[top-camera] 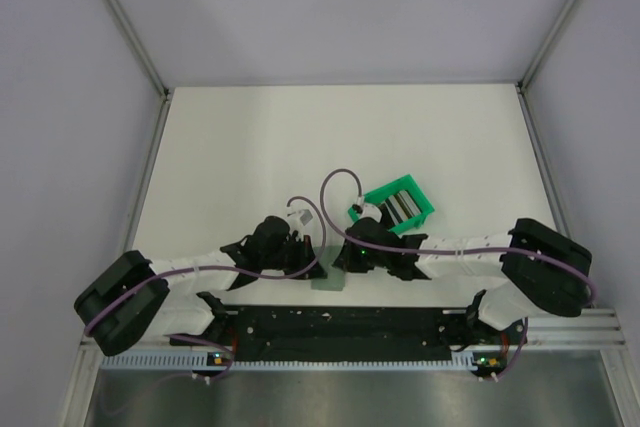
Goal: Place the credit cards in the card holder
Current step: Close the card holder at the center of the board.
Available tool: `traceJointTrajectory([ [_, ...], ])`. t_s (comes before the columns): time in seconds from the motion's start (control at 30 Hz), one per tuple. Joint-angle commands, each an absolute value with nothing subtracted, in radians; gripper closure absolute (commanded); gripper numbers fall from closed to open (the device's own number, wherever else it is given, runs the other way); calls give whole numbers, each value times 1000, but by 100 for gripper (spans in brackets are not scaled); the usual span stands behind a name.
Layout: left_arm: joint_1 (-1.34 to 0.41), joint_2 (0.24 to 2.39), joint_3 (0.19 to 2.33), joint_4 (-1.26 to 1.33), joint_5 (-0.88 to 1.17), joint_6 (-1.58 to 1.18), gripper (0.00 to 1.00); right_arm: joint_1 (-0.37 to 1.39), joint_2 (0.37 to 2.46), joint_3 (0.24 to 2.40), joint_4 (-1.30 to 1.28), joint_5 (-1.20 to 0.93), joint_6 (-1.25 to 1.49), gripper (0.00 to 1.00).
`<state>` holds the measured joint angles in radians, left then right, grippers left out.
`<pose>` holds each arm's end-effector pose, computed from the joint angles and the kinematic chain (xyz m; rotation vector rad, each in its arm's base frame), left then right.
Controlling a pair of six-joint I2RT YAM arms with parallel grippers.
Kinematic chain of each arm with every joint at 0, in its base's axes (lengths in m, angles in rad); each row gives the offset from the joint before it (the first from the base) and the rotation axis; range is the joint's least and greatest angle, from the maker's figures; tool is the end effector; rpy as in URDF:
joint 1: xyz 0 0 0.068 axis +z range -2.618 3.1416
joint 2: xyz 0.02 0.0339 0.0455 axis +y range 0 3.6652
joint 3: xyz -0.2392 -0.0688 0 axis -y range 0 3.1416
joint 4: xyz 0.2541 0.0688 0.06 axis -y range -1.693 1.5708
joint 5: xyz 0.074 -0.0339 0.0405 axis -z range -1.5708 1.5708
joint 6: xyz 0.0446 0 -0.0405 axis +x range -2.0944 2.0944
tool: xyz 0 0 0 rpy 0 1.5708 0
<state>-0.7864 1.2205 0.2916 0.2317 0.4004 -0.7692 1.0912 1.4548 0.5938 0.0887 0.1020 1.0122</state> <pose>0.1476 -0.1725 0.0967 0.2609 2.5224 -1.1921 0.1370 0.2536 0.1149 -0.0454 2.5272 0.8617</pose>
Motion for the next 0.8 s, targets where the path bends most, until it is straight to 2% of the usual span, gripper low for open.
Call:
traceJointTrajectory([
  [0.0,-792,1224,308,267,402,-769,98,1101,1471,646,64,123,992,100],
  [0.77,-790,1218,302,270,391,-775,99,1131,1578,810,-225,221,965,100],
])
